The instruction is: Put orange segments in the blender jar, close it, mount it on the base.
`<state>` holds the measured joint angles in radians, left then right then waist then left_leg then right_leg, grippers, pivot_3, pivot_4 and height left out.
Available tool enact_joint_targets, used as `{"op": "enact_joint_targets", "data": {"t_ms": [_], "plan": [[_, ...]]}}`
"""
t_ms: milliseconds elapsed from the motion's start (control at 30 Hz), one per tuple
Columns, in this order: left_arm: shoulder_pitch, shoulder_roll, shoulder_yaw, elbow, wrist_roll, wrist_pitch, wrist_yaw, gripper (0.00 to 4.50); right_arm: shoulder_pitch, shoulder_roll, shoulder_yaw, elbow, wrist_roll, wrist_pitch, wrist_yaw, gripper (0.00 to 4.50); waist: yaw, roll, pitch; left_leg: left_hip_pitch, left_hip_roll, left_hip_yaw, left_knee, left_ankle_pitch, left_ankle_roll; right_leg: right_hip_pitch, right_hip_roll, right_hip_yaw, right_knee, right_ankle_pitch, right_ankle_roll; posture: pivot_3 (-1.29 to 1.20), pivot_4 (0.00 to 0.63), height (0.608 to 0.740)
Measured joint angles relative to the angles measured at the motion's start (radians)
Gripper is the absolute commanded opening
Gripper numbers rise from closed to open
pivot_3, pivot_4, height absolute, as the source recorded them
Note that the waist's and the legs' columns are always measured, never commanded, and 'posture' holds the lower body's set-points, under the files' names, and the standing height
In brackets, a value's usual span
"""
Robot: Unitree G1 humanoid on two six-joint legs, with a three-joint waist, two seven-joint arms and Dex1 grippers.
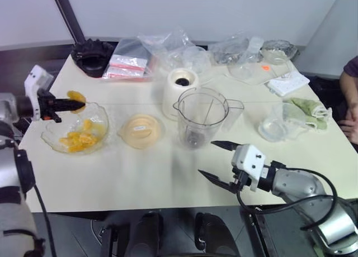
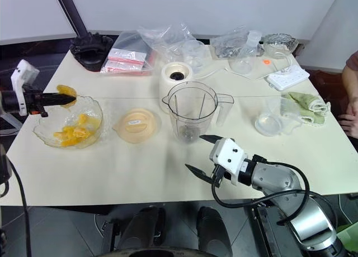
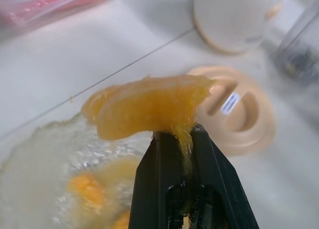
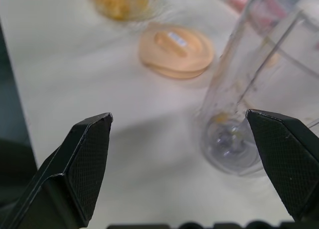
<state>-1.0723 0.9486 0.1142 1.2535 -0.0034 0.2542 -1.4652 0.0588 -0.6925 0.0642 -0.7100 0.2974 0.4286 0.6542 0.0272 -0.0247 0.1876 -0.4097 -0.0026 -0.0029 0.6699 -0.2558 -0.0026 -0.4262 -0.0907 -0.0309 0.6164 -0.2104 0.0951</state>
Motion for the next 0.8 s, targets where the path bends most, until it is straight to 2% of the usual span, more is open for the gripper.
{"op": "enact_joint_targets", "data": {"t_ms": [133, 267, 467, 600, 700, 800], "plan": [[0.049, 0.012, 0.016, -0.06, -0.034, 0.051, -0.034, 0.04, -0.012, 0.011, -0.02, -0.002, 0.002, 0.01, -0.019, 4.5, 0.0, -0.001, -0.001, 0.0, 0.0, 0.0, 0.0, 0.0, 0.0, 0.0, 0.0, 0.0, 0.0, -0.001, -0.002, 0.0, 0.15, 0.74], [0.034, 0.013, 0.013, -0.146, -0.052, 0.072, -0.06, 0.04, -0.02, 0.013, -0.021, -0.002, 0.002, 0.018, -0.02, 4.5, 0.005, -0.002, -0.001, 0.0, 0.0, 0.0, 0.0, 0.0, 0.0, 0.0, 0.0, 0.0, 0.0, -0.001, -0.002, 0.0, 0.15, 0.74], [-0.169, -0.016, -0.054, -0.249, -0.051, 0.071, -0.118, 0.04, -0.019, 0.027, -0.069, -0.005, 0.057, 0.052, -0.022, 4.5, 0.014, -0.003, -0.001, 0.0, 0.0, 0.0, 0.0, 0.0, 0.0, 0.001, 0.0, 0.001, -0.001, -0.001, -0.002, 0.0, 0.15, 0.74], [-0.306, -0.143, -0.125, -0.315, -0.104, 0.084, -0.141, 0.04, -0.007, 0.033, -0.145, -0.015, 0.095, 0.08, -0.037, 4.5, 0.014, -0.003, -0.001, 0.0, -0.001, 0.0, 0.0, 0.0, 0.0, 0.002, 0.0, 0.001, -0.002, -0.001, -0.002, 0.0, 0.15, 0.74], [-0.338, -0.239, -0.183, -0.348, -0.159, 0.09, -0.146, 0.04, 0.02, 0.031, -0.183, -0.022, 0.102, 0.094, -0.044, 4.5, 0.005, -0.003, -0.001, 0.0, -0.001, 0.001, 0.0, 0.0, 0.0, 0.001, 0.0, 0.002, -0.002, -0.001, -0.001, 0.0, 0.15, 0.74], [-0.383, -0.39, -0.206, -0.317, -0.171, 0.065, -0.141, 0.04, 0.072, 0.034, -0.237, -0.035, 0.101, 0.103, -0.065, 4.5, 0.003, -0.003, -0.001, 0.0, -0.001, -0.001, 0.0, 0.0, 0.0, 0.001, 0.002, 0.002, -0.001, 0.001, 0.002, 0.0, 0.15, 0.74]]}}
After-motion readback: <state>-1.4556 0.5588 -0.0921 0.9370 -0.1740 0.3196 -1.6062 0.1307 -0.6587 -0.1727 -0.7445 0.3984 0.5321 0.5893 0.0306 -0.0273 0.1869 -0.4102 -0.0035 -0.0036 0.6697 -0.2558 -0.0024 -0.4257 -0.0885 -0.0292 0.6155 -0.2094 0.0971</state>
